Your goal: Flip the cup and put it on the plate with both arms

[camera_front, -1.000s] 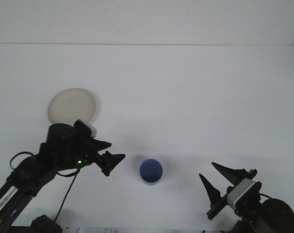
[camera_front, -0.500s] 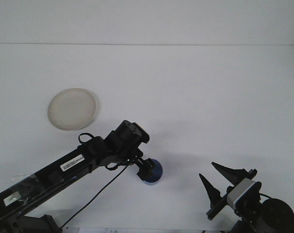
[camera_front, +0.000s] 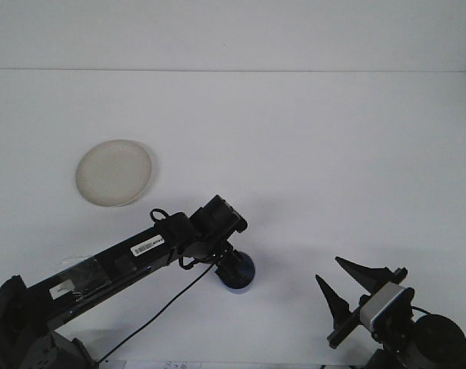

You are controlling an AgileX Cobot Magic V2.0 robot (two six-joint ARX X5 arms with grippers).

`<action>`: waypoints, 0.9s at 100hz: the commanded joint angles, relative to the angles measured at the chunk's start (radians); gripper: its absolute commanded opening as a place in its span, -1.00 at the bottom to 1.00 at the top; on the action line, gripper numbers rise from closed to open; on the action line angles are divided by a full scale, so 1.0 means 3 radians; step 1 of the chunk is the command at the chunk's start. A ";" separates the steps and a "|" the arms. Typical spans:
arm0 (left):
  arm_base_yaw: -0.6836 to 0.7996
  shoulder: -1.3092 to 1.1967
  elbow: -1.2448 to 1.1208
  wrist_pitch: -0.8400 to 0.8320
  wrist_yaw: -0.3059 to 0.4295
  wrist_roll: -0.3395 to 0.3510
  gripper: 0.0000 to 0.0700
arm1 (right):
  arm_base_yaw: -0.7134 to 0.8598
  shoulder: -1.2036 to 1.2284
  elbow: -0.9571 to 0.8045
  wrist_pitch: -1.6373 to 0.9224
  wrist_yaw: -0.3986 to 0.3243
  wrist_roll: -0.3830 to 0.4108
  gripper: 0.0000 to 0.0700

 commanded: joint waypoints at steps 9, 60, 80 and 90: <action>-0.0048 0.0036 0.0085 -0.0095 -0.0015 0.0140 -0.97 | 0.0029 -0.0003 0.0010 0.0029 0.0009 0.0010 0.02; 0.0551 -0.0493 0.0872 -0.0750 -0.0610 0.0604 -0.98 | 0.0029 -0.0003 0.0010 0.0029 0.0018 0.0013 0.02; 0.1551 -0.0575 0.1202 -0.0730 -0.0787 0.0684 -0.98 | 0.0029 -0.0003 0.0010 0.0029 0.0017 0.0032 0.02; 0.2063 -0.0484 0.1227 -0.0643 -0.0767 0.0680 -0.98 | 0.0029 -0.0003 0.0010 0.0027 0.0017 0.0051 0.02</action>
